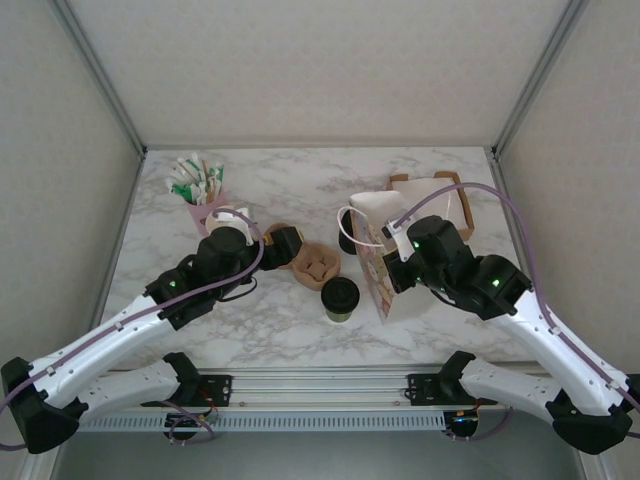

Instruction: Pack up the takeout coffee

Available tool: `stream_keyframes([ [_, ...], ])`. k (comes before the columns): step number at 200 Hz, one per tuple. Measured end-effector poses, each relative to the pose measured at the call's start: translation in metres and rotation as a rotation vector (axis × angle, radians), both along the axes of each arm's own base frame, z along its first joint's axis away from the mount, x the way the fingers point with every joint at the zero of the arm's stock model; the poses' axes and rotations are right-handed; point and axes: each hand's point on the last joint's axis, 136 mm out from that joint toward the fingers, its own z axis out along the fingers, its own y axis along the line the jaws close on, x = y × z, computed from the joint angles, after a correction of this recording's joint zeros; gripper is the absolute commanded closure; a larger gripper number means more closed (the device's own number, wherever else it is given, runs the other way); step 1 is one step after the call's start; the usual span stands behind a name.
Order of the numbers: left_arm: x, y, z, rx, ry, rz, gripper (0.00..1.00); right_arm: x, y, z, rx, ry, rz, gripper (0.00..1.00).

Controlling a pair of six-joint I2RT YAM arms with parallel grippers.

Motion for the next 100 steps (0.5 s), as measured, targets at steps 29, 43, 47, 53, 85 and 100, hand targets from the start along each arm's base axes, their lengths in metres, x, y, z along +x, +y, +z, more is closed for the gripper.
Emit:
stream_keyframes([
  [29, 0.001, -0.001, -0.001, 0.0, 0.0, 0.0, 0.06, 0.01, 0.009, -0.005, -0.018, -0.006, 0.006, 1.0],
  [43, 0.001, -0.001, 0.0, -0.001, -0.001, 0.0, 0.06, 0.014, 0.012, -0.006, -0.025, -0.009, 0.005, 1.0],
  [47, 0.001, -0.001, 0.0, -0.001, -0.001, 0.0, 0.06, 0.015, 0.013, -0.006, -0.025, -0.011, 0.004, 1.0],
  [53, 0.001, -0.001, 0.0, -0.001, -0.001, 0.0, 0.06, 0.016, 0.013, -0.007, -0.026, -0.011, 0.003, 1.0],
  [85, 0.001, -0.001, 0.0, -0.001, -0.001, 0.0, 0.04, 0.016, 0.013, -0.008, -0.029, -0.006, -0.001, 0.78],
  [100, 0.001, -0.001, 0.0, -0.001, -0.001, 0.0, 0.02, 0.015, 0.011, -0.009, -0.025, 0.005, -0.013, 0.69],
])
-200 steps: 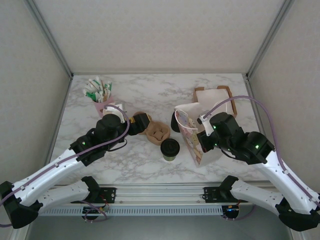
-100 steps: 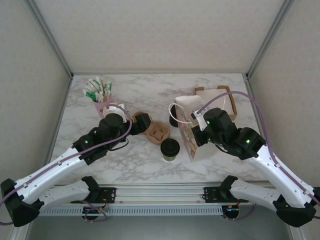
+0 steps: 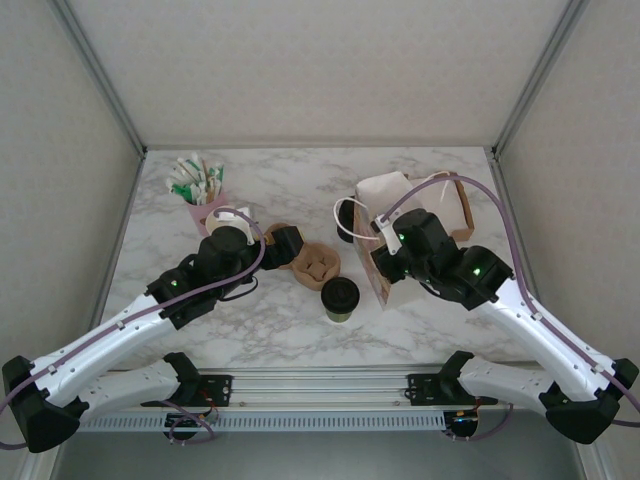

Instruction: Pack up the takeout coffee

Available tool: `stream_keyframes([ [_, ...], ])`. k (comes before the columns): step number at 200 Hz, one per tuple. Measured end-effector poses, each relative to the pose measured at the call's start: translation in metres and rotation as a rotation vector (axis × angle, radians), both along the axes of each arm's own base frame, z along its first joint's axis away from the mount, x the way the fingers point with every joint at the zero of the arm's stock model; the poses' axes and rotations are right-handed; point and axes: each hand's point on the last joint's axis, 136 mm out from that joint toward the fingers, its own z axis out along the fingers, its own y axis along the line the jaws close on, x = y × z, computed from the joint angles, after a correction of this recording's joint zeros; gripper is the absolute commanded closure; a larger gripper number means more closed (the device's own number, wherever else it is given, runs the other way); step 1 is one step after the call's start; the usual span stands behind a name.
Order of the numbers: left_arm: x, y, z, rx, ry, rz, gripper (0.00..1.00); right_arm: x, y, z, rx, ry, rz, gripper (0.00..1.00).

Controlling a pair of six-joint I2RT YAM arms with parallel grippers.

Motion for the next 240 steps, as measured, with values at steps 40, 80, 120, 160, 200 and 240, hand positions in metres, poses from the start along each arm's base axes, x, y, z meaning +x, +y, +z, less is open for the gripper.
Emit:
stream_keyframes([
  [40, -0.001, 0.001, 0.002, -0.005, -0.005, 0.001, 0.0, -0.011, -0.012, 0.011, 0.019, 0.03, -0.038, 0.4],
  [80, -0.009, 0.009, 0.023, -0.061, -0.047, 0.004, 0.0, -0.027, -0.029, 0.048, 0.096, 0.013, -0.071, 0.07],
  [120, -0.023, 0.016, 0.053, -0.129, -0.083, -0.015, 0.0, -0.042, -0.033, 0.085, 0.183, 0.02, -0.06, 0.01],
  [160, -0.038, 0.031, 0.066, -0.165, -0.087, -0.008, 0.0, -0.047, -0.022, 0.106, 0.28, 0.074, -0.057, 0.01],
  [200, -0.053, 0.059, 0.063, -0.243, -0.07, 0.066, 0.0, -0.052, 0.001, 0.105, 0.348, 0.162, -0.007, 0.01],
  [240, -0.062, 0.079, 0.026, -0.276, -0.033, 0.135, 0.0, -0.052, 0.042, 0.09, 0.295, 0.227, 0.084, 0.01],
])
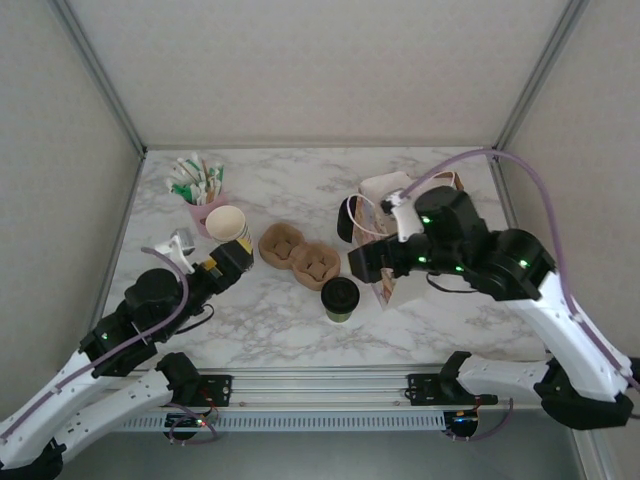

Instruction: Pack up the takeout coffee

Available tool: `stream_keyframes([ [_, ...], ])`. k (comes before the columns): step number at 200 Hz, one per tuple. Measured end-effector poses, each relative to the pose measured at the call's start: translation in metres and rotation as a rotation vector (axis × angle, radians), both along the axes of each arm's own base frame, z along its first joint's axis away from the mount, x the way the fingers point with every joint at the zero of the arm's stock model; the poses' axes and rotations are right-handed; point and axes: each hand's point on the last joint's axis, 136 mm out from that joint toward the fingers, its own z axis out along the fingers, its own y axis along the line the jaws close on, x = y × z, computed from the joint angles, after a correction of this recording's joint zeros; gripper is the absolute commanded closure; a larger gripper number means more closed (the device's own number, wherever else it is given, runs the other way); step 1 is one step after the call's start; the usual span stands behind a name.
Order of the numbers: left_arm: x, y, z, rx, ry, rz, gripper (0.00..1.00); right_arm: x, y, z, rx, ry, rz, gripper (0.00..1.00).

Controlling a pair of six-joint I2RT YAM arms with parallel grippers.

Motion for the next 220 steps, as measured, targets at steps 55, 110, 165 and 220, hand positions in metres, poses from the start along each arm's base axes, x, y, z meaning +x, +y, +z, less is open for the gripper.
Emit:
stream_keyframes([
  [55, 0.005, 0.001, -0.051, 0.079, 0.082, 0.027, 0.03, 0.012, 0.061, -0.028, -0.168, -0.015, 0.106, 0.01],
  [110, 0.002, -0.001, -0.11, 0.122, 0.19, 0.023, 0.19, 0.041, 0.107, -0.068, -0.329, -0.012, 0.125, 0.01],
  [165, -0.006, -0.011, -0.175, 0.09, 0.292, -0.017, 0.32, 0.065, 0.13, -0.112, -0.444, -0.026, 0.158, 0.12],
  [220, -0.002, -0.019, -0.209, -0.013, 0.336, -0.045, 0.38, 0.096, 0.126, -0.146, -0.447, 0.084, 0.17, 0.3],
])
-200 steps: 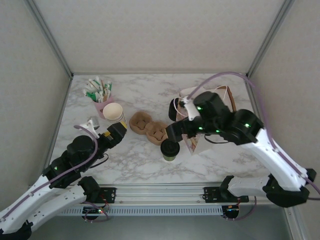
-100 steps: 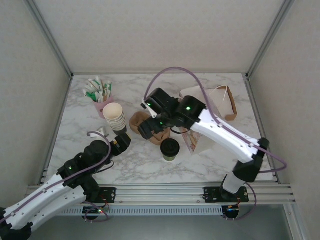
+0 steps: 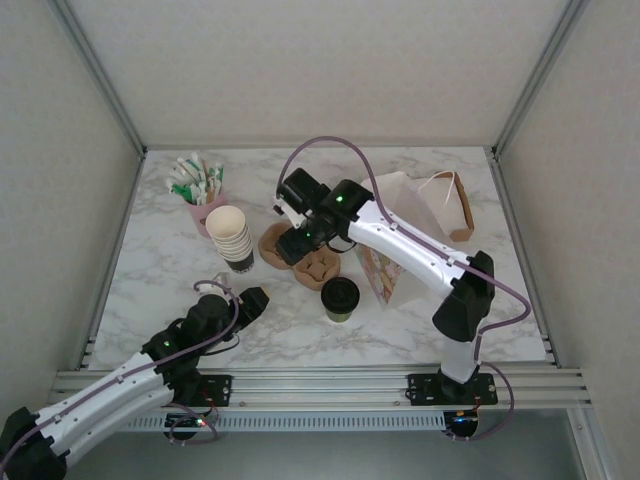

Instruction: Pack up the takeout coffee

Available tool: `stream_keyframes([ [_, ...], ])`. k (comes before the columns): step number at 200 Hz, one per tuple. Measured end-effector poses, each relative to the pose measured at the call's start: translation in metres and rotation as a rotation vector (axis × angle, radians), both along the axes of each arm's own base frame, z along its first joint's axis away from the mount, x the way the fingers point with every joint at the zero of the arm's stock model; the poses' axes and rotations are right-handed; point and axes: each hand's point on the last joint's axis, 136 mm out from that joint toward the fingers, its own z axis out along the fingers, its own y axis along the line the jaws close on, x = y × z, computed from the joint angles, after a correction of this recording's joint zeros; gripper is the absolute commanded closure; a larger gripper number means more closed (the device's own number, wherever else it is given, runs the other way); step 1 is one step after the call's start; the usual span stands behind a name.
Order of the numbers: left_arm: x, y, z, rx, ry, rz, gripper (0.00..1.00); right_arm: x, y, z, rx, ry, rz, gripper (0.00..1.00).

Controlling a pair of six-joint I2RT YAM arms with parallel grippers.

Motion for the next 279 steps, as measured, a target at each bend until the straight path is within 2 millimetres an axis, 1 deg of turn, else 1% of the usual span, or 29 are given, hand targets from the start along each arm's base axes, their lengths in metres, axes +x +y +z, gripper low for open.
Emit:
stream_keyframes([
  [15, 0.001, -0.002, -0.004, -0.03, 0.002, -0.006, 0.4, 0.0, 0.002, -0.009, -0.011, 0.019, 0.012, 0.36],
  [30, 0.003, -0.003, -0.001, -0.061, -0.005, -0.009, 0.46, 0.0, 0.006, -0.021, -0.028, 0.047, 0.028, 0.42],
  [41, 0.006, -0.003, 0.002, -0.087, -0.014, -0.007, 0.48, 0.001, 0.007, -0.032, -0.047, 0.065, 0.032, 0.43],
  [59, 0.01, -0.002, 0.007, -0.128, -0.029, -0.003, 0.49, 0.005, 0.007, -0.049, -0.07, 0.097, 0.03, 0.44],
  [76, 0.011, -0.003, 0.009, -0.154, -0.034, -0.007, 0.51, 0.009, 0.006, -0.058, -0.081, 0.116, 0.022, 0.47],
  [98, 0.011, -0.006, 0.014, -0.191, -0.044, -0.019, 0.53, 0.018, 0.009, -0.061, -0.081, 0.115, 0.016, 0.49],
  [128, 0.016, -0.007, 0.026, -0.241, -0.078, -0.019, 0.54, 0.027, 0.015, -0.059, -0.073, 0.102, 0.025, 0.5],
  [146, 0.019, -0.006, 0.031, -0.265, -0.097, -0.012, 0.57, 0.034, 0.018, -0.06, -0.072, 0.094, 0.026, 0.49],
  [180, 0.026, -0.003, 0.024, -0.266, -0.073, 0.007, 0.59, 0.04, 0.017, -0.07, -0.102, 0.103, 0.029, 0.47],
  [207, 0.028, -0.002, 0.019, -0.263, -0.051, 0.01, 0.62, 0.043, 0.018, -0.073, -0.112, 0.108, 0.034, 0.47],
  [240, 0.032, 0.0, 0.02, -0.274, -0.051, 0.012, 0.65, 0.044, 0.021, -0.083, -0.131, 0.123, 0.039, 0.48],
  [279, 0.034, 0.001, 0.019, -0.28, -0.046, 0.01, 0.68, 0.045, 0.017, -0.091, -0.163, 0.13, 0.045, 0.51],
])
